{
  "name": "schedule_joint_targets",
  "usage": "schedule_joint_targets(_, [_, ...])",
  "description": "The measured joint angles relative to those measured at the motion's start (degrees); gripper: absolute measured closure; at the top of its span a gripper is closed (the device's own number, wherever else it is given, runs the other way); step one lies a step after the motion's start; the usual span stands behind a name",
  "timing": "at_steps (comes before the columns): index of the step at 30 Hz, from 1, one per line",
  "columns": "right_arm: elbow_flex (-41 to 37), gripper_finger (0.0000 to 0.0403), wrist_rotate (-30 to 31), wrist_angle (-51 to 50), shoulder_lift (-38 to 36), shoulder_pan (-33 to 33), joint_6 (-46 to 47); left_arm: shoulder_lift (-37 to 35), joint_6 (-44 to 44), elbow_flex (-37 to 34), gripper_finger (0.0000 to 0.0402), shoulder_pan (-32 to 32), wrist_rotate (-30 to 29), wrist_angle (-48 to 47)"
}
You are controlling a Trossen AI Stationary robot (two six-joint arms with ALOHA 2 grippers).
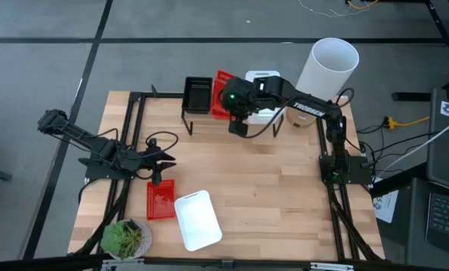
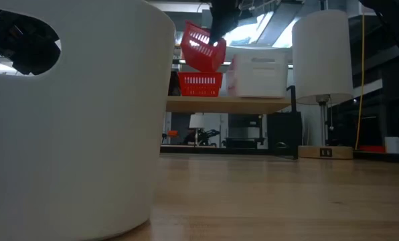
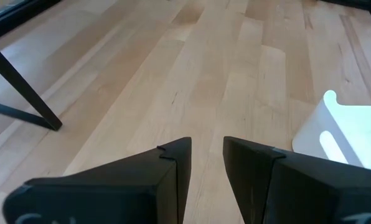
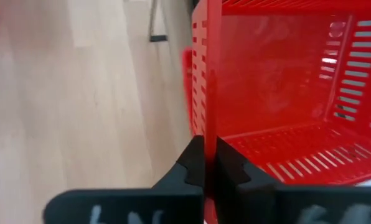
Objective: Stack baskets on shelf by color
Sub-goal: Stack the right red bin on top of the red bin on the shelf
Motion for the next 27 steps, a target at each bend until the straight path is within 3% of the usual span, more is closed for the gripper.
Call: schedule_joint_targets(27, [-0.1,0.0394,3.5,-1.7,3.0,-1.0,1.1,0.0,-0.3,0.0,0.0316,0.0,0.0,0.0])
